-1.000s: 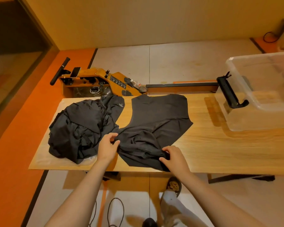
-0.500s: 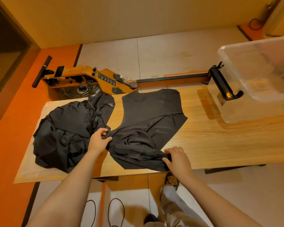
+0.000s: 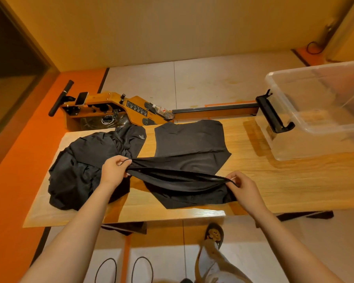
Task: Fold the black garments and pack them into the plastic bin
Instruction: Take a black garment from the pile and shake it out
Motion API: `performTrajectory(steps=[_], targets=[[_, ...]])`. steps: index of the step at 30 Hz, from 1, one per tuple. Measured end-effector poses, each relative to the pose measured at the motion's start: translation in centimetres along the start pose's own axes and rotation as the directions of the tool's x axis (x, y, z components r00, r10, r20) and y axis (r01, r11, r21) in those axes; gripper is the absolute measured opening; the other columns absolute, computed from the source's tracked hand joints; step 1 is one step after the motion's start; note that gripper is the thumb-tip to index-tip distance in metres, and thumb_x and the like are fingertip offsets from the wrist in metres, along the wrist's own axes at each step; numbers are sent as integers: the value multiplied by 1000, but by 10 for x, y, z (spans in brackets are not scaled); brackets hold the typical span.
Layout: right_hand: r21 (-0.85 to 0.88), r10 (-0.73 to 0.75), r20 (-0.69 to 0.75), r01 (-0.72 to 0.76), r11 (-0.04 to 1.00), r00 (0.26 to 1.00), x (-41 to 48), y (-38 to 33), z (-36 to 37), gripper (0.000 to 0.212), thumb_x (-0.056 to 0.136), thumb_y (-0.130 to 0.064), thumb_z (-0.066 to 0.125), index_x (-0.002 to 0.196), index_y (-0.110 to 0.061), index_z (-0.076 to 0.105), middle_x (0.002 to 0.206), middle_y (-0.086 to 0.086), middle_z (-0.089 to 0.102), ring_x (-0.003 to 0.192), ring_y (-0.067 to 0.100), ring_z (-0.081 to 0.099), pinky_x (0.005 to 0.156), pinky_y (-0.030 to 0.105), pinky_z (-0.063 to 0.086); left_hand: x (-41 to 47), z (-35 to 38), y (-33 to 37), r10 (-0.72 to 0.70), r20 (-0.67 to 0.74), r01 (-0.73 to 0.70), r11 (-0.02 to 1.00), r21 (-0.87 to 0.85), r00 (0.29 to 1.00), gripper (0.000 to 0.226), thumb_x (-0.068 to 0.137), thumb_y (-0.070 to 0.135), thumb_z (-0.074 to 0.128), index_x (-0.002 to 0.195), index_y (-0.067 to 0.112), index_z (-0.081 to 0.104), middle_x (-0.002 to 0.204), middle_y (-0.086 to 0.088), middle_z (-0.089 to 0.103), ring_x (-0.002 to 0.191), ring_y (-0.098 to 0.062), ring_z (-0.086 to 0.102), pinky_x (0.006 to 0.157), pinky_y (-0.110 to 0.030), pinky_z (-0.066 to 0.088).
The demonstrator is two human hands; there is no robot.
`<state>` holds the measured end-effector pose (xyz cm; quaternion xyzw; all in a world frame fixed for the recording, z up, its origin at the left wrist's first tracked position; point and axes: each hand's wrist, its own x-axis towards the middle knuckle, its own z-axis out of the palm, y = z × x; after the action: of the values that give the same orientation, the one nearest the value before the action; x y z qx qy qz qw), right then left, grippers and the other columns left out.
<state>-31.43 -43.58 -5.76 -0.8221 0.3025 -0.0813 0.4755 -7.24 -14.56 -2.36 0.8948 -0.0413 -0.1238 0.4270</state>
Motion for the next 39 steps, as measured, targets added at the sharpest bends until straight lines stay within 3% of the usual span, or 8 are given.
performTrajectory(steps=[7, 10, 15, 19, 23, 28, 31, 39], targets=[[20, -140, -127, 144, 989, 982, 1, -23, -61, 10, 90, -12, 64, 86, -21, 63, 77, 2, 64, 71, 16, 61, 56, 32, 48, -27, -24, 28, -176, 38, 176, 892, -415, 984, 6, 96, 10, 57, 100, 10, 61, 83, -11, 61, 62, -21, 59, 49, -19, 53], [23, -136, -104, 139, 990, 985, -12, -17, -74, 13, 88, -1, 63, 88, -14, 66, 81, -2, 65, 73, 4, 61, 61, 17, 49, -42, -22, 16, -234, 117, 261, 839, -478, 965, 9, 97, 9, 54, 102, 9, 61, 96, -12, 63, 78, -22, 65, 59, -20, 57], [-29, -87, -79, 85, 996, 993, -33, 8, -75, 15, 88, -4, 65, 90, -18, 69, 84, -6, 68, 82, 7, 64, 67, 13, 45, -71, -14, -3, -265, 257, 361, 801, -477, 929, 19, 91, -3, 58, 105, 7, 65, 108, -15, 63, 97, -27, 65, 91, -35, 50], [-44, -119, -162, 113, 993, 980, -34, 6, -84, 11, 90, -10, 63, 94, -17, 70, 83, -7, 67, 82, 8, 61, 71, 22, 46, -77, -20, 1, -102, 197, 154, 950, -272, 975, 34, 81, -7, 68, 104, 18, 69, 109, -8, 67, 107, -17, 62, 94, -30, 46], [-45, -159, -193, 154, 987, 968, -21, -9, -94, 12, 91, -10, 61, 96, -18, 69, 84, -7, 65, 82, 8, 60, 70, 23, 44, -72, -26, 26, 87, 94, -70, 983, -171, 992, 30, 80, -6, 69, 97, 19, 71, 94, 5, 69, 92, -1, 61, 76, -12, 43], [-87, -226, -243, 211, 974, 943, 11, -36, -111, 12, 92, -12, 60, 96, -20, 67, 83, -9, 64, 80, 8, 59, 73, 27, 46, -45, -32, 47, 195, 37, -184, 964, -191, 980, 17, 84, -2, 68, 91, 13, 72, 79, 0, 75, 81, -15, 72, 80, -26, 53], [-130, -257, -282, 229, 965, 924, 49, -59, -126, 15, 94, -16, 58, 103, -16, 69, 91, -5, 65, 88, 12, 59, 77, 29, 47, -18, -35, 72, 247, 10, -242, 955, -173, 969, 13, 88, 6, 66, 91, 18, 69, 75, -1, 73, 75, -13, 69, 74, -24, 52], [-194, -390, -326, 342, 919, 861, 169, -139, -165, 17, 96, -14, 55, 105, -9, 68, 92, 2, 64, 88, 17, 58, 74, 29, 43, 75, -42, 170, 330, -164, -352, 926, -135, 930, 5, 89, 12, 66, 92, 16, 69, 89, 3, 67, 83, -9, 61, 76, -27, 49]])
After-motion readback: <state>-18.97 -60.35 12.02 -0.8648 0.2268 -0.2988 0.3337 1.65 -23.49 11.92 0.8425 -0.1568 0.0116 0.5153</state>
